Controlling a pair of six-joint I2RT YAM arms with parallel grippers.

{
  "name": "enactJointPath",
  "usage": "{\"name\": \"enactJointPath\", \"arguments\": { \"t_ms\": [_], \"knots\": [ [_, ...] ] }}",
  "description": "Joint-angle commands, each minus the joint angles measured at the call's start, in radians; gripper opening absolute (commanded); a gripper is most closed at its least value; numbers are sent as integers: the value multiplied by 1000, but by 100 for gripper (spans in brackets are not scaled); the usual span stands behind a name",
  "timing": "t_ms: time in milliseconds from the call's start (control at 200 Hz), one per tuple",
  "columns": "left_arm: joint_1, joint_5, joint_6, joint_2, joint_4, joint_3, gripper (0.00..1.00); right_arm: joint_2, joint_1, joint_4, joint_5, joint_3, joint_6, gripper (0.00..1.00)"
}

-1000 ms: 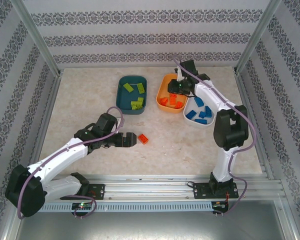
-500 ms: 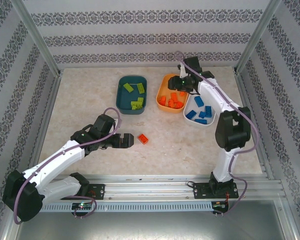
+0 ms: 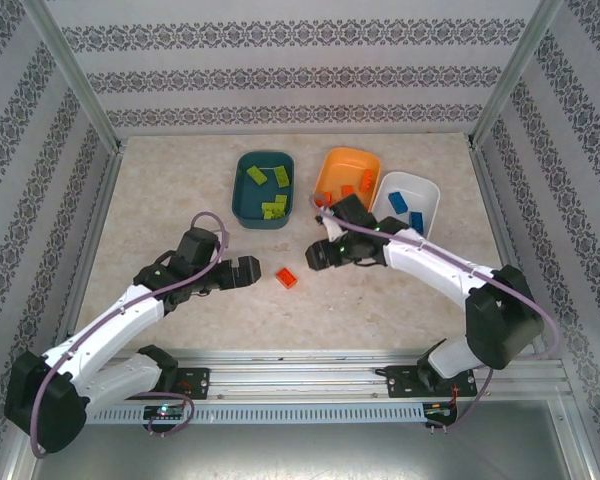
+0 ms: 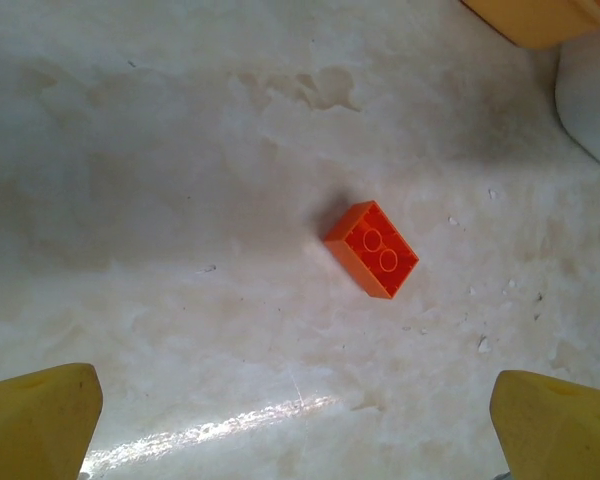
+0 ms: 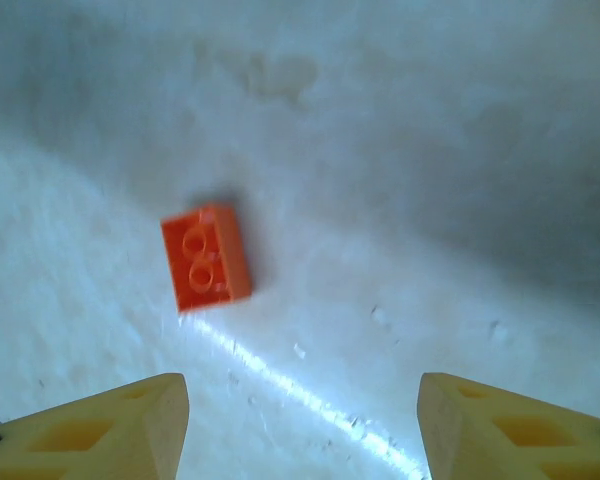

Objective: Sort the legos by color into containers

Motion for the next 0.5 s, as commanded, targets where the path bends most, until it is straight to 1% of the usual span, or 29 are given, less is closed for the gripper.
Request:
{"name": "enactJointPath", "arguments": {
  "t_ms": [0,135,240,495],
  "knots": [
    [37,70,-72,-26,94,-37,100,-14,75,-6,92,-7,-11,63],
    [79,106,-114,-64,130,-83,100,54,152,-33,134,17,-20,63],
    [101,119,-120,-102,129,-112,100,119,186,-47,139,56,-27,64],
    [136,117,-96,-173,69,-131,100,283,208,-59,109,160,-43,64]
  ]
}}
